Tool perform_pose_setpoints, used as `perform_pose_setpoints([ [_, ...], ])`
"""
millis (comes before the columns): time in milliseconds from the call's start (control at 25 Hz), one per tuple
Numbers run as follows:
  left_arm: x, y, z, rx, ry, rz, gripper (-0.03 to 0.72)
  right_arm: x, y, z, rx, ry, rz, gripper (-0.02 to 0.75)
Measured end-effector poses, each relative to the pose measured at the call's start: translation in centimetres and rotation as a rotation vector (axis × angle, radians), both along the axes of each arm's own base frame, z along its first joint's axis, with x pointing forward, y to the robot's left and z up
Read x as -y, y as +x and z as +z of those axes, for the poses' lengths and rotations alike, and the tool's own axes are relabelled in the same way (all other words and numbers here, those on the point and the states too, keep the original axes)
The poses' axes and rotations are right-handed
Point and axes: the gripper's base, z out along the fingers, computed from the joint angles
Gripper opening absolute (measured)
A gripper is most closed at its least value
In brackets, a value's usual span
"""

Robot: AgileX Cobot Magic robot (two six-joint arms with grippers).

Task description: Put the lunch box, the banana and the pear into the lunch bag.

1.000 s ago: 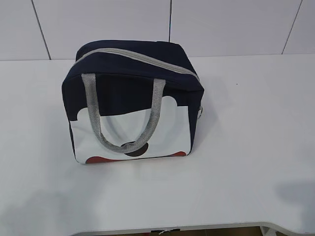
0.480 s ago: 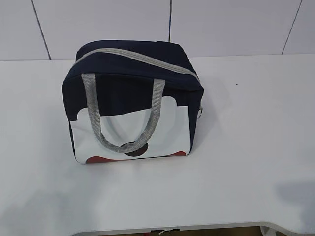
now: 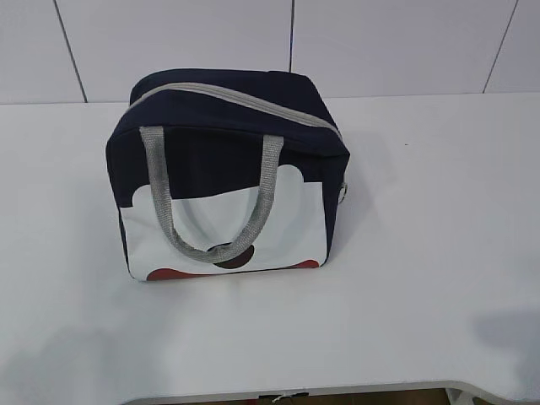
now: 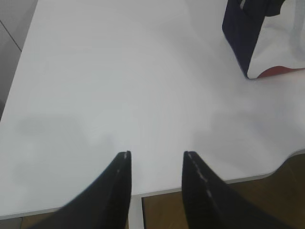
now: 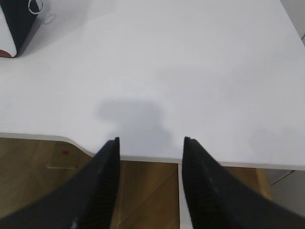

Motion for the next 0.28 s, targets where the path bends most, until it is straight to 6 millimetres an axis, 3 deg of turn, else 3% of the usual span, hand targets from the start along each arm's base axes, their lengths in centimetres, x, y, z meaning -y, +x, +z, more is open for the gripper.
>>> perform_pose_setpoints([
  [280,0.00,0.00,0.00,0.000,0.000,0.000,0.252,0.00,0.00,0.00,0.000,0.000,0.000,0.368],
])
